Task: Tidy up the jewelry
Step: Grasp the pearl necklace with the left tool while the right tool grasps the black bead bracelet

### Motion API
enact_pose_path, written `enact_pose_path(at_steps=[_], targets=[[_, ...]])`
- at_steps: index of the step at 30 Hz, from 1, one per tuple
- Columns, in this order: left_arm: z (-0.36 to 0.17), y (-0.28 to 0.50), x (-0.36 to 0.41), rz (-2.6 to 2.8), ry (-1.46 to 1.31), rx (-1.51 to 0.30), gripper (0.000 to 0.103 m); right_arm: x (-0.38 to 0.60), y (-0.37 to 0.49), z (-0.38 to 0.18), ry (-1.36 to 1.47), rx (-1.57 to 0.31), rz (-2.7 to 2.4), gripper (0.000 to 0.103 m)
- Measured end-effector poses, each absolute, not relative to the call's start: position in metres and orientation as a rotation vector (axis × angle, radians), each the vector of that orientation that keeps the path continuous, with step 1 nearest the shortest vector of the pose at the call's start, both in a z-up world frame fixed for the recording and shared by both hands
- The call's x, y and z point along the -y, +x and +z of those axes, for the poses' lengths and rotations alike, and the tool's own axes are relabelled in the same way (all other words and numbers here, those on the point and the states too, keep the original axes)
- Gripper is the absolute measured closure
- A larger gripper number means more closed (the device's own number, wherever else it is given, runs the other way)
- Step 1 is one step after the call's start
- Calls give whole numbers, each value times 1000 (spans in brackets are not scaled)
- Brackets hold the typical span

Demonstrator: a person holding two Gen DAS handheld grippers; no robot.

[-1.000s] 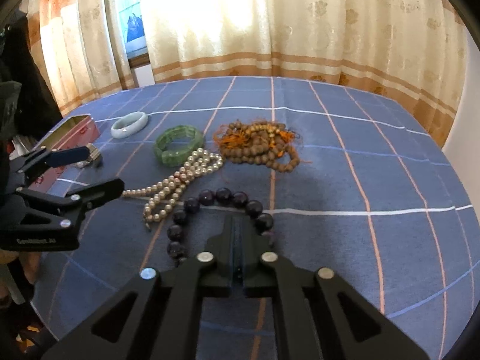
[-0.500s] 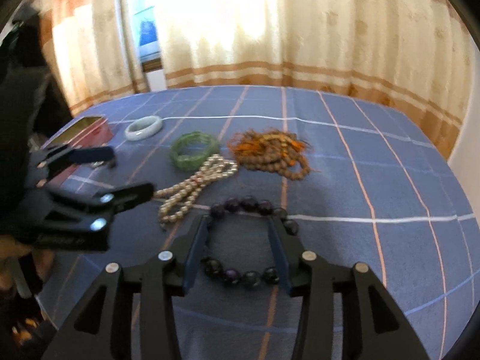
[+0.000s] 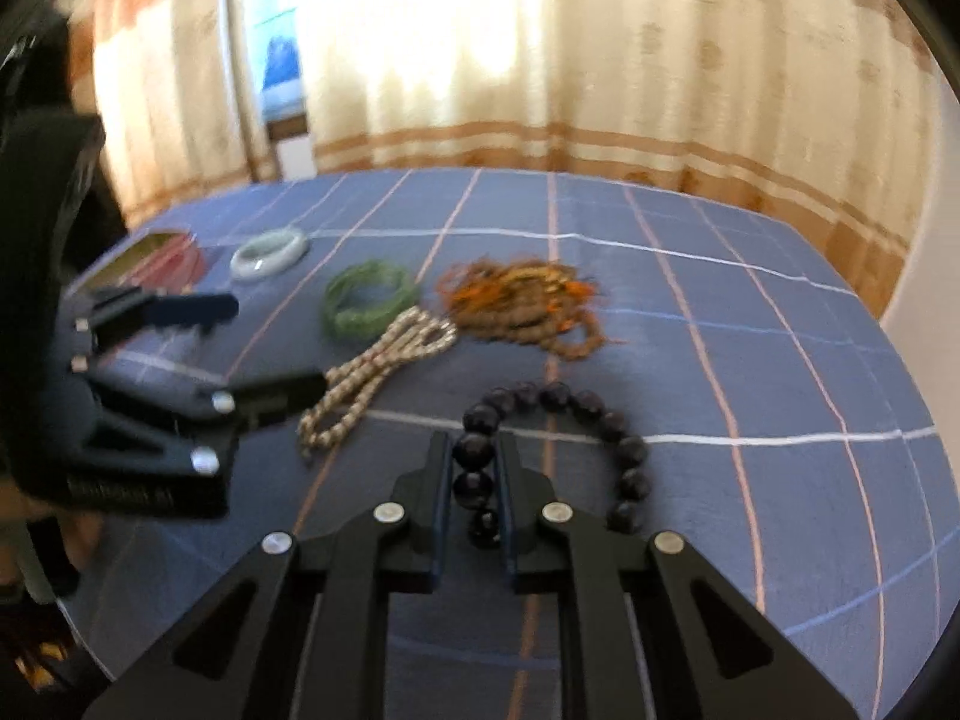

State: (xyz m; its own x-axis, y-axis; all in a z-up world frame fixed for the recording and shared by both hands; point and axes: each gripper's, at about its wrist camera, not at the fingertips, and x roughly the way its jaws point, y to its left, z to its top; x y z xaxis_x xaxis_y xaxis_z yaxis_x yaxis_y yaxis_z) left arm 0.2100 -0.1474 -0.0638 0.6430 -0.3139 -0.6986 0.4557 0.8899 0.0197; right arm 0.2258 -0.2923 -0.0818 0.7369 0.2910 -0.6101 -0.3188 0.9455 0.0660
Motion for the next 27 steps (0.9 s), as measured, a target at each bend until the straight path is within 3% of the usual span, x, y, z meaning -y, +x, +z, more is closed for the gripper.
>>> enact_pose_path(at_steps=[5, 7, 8, 11, 13, 14, 27], targets=[[-68, 220, 165, -509, 210, -798, 10, 298, 227, -79, -5, -649, 304, 88], [-71, 222, 170, -529, 213, -819, 21, 298, 226, -78, 0, -644, 302, 88], [-76, 226, 173, -541, 219, -854, 37, 299, 227, -78, 5, -644, 303, 88], [-77, 226, 179, -546, 246, -848, 42, 300, 227, -79, 10, -643, 308, 88], [-77, 223, 180, -549, 252, -838, 64, 299, 227, -78, 3, -640, 307, 88], [-76, 222, 179, -558, 246, -831, 90, 299, 226, -78, 3, -636, 308, 88], [-50, 201, 157, -547, 177, -649, 91, 301, 212, -72, 1, -530, 302, 88]])
